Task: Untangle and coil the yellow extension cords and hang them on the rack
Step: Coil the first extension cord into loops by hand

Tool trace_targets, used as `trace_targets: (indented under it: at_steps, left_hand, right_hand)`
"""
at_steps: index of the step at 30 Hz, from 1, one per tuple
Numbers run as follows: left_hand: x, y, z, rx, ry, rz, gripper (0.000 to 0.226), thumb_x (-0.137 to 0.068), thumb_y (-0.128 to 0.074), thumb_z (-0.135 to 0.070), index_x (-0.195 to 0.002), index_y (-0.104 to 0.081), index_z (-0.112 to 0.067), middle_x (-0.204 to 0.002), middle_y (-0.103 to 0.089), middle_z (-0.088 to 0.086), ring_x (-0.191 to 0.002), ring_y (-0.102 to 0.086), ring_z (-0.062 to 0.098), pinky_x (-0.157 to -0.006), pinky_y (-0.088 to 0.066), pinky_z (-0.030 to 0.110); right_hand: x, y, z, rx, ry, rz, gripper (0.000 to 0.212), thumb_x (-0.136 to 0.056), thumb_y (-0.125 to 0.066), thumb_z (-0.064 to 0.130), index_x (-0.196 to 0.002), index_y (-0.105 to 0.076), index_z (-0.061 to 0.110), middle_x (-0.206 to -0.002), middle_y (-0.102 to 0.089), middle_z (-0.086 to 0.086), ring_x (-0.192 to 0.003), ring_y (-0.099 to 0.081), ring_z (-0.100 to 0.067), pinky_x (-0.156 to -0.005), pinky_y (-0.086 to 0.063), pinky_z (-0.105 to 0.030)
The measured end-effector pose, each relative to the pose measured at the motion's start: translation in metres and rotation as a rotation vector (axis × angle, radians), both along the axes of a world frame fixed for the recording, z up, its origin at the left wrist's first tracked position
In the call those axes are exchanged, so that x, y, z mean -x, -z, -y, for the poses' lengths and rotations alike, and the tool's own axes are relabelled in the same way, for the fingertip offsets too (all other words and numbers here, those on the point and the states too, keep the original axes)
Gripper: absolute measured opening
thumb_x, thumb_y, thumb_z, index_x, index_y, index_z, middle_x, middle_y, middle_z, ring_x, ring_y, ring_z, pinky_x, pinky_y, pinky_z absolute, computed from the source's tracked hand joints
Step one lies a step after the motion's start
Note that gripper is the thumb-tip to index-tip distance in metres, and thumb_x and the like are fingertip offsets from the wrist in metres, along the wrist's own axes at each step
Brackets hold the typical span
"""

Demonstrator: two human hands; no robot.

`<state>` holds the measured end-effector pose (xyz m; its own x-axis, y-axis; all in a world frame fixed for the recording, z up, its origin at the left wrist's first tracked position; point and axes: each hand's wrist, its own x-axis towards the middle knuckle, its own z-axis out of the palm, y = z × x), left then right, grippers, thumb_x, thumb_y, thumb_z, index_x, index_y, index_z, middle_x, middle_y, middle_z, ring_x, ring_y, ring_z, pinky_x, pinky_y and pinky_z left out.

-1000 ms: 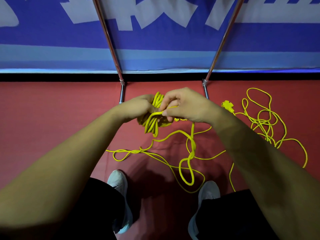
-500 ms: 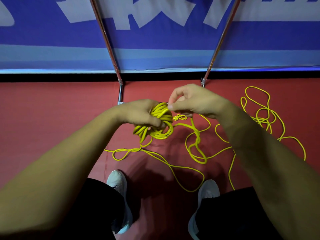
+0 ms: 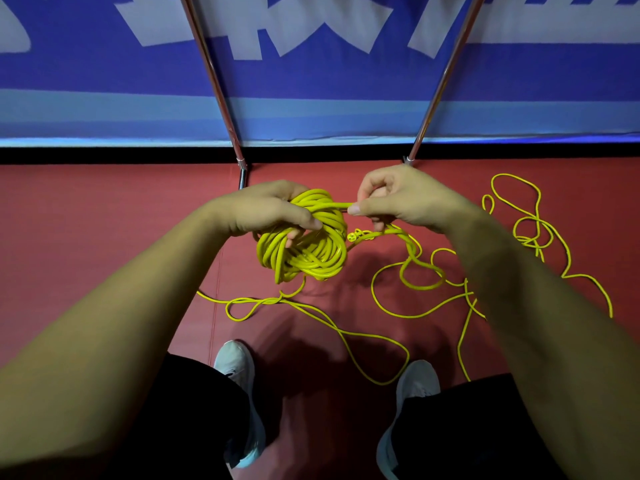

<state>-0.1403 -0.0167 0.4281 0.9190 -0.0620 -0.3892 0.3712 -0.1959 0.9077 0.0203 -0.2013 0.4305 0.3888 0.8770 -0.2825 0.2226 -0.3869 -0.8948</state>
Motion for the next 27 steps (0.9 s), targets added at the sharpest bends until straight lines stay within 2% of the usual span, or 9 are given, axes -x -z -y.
trace_targets:
  at_steps: [4, 8, 12, 14, 16, 20, 23, 25, 27]
  left_hand:
    - [0.002, -0.003, -0.003, 0.087, -0.025, 0.017, 0.034, -0.073, -0.071, -0.023, -0.083, -0.054, 0.005, -0.054, -0.054, 0.007, -0.050, -0.049, 0.024, -0.054, -0.043, 0.029]
    - [0.004, -0.005, -0.002, 0.333, -0.083, 0.049, 0.018, -0.072, -0.067, -0.014, -0.081, -0.058, -0.001, -0.050, -0.047, 0.006, -0.046, -0.045, 0.019, -0.051, -0.044, 0.027]
    - [0.001, -0.006, -0.004, 0.595, -0.121, 0.089, 0.051, -0.063, -0.082, -0.025, -0.095, -0.052, 0.000, -0.050, -0.044, 0.002, -0.045, -0.042, 0.016, -0.050, -0.041, 0.025]
    - [0.001, -0.006, -0.009, 0.678, -0.151, 0.105, 0.056, -0.062, -0.083, -0.029, -0.096, -0.049, 0.000, -0.050, -0.043, 0.001, -0.044, -0.041, 0.015, -0.051, -0.041, 0.024]
    - [0.000, -0.004, -0.011, 0.697, -0.193, 0.126, 0.057, -0.061, -0.083, -0.030, -0.095, -0.049, 0.000, -0.049, -0.044, 0.001, -0.044, -0.042, 0.016, -0.053, -0.040, 0.025]
    - [-0.003, -0.006, -0.018, 0.865, -0.338, 0.211, 0.047, -0.062, -0.078, -0.030, -0.090, -0.058, 0.002, -0.049, -0.047, -0.003, -0.046, -0.044, 0.013, -0.059, -0.038, 0.027]
    - [-0.003, -0.010, -0.035, 0.991, -0.481, 0.301, 0.043, -0.067, -0.072, -0.027, -0.097, -0.057, 0.000, -0.052, -0.049, -0.004, -0.048, -0.045, 0.010, -0.066, -0.031, 0.028]
    - [-0.003, -0.009, -0.040, 0.985, -0.515, 0.325, 0.046, -0.069, -0.069, -0.026, -0.107, -0.055, -0.004, -0.057, -0.056, -0.001, -0.050, -0.045, 0.009, -0.066, -0.026, 0.024]
    - [-0.005, -0.006, -0.036, 0.990, -0.547, 0.327, 0.049, -0.069, -0.069, -0.024, -0.112, -0.054, -0.006, -0.059, -0.058, 0.003, -0.050, -0.046, 0.010, -0.065, -0.030, 0.020]
  right_hand:
    - [0.003, 0.001, -0.002, -0.046, 0.036, 0.072, 0.035, -0.078, -0.081, 0.026, -0.079, -0.060, -0.003, -0.055, -0.053, -0.009, -0.047, -0.049, -0.016, -0.051, -0.043, -0.026]
    - [0.002, 0.006, -0.002, -0.081, 0.059, 0.074, 0.038, -0.080, -0.078, 0.030, -0.077, -0.060, -0.003, -0.053, -0.055, -0.007, -0.047, -0.046, -0.013, -0.049, -0.043, -0.020]
    - [-0.005, 0.004, 0.000, -0.221, 0.062, -0.012, 0.022, -0.086, -0.070, 0.018, -0.084, -0.063, -0.003, -0.057, -0.058, -0.004, -0.053, -0.054, -0.014, -0.057, -0.048, -0.021]
    - [-0.009, 0.004, 0.003, -0.262, 0.054, -0.010, 0.007, -0.091, -0.065, 0.007, -0.085, -0.064, 0.003, -0.059, -0.060, 0.001, -0.057, -0.058, -0.013, -0.062, -0.052, -0.022]
    - [-0.013, 0.007, 0.004, -0.271, 0.040, -0.013, 0.007, -0.091, -0.063, 0.003, -0.086, -0.064, 0.008, -0.064, -0.062, -0.002, -0.060, -0.061, -0.014, -0.066, -0.054, -0.024]
    - [-0.022, 0.025, 0.011, -0.163, 0.023, -0.016, 0.009, -0.092, -0.061, 0.000, -0.090, -0.064, 0.008, -0.067, -0.060, -0.013, -0.064, -0.059, -0.019, -0.072, -0.051, -0.032]
    - [-0.025, 0.041, 0.018, -0.077, 0.064, -0.018, 0.007, -0.093, -0.059, 0.002, -0.092, -0.064, 0.006, -0.064, -0.061, -0.009, -0.067, -0.061, -0.024, -0.076, -0.047, -0.041]
    - [-0.020, 0.047, 0.014, -0.039, 0.067, -0.005, 0.005, -0.094, -0.058, 0.003, -0.095, -0.063, 0.001, -0.064, -0.063, -0.008, -0.066, -0.063, -0.022, -0.075, -0.048, -0.039]
    - [-0.010, 0.053, 0.008, 0.000, 0.072, 0.028, 0.005, -0.094, -0.057, 0.000, -0.096, -0.062, -0.001, -0.067, -0.063, -0.011, -0.062, -0.064, -0.016, -0.070, -0.051, -0.031]
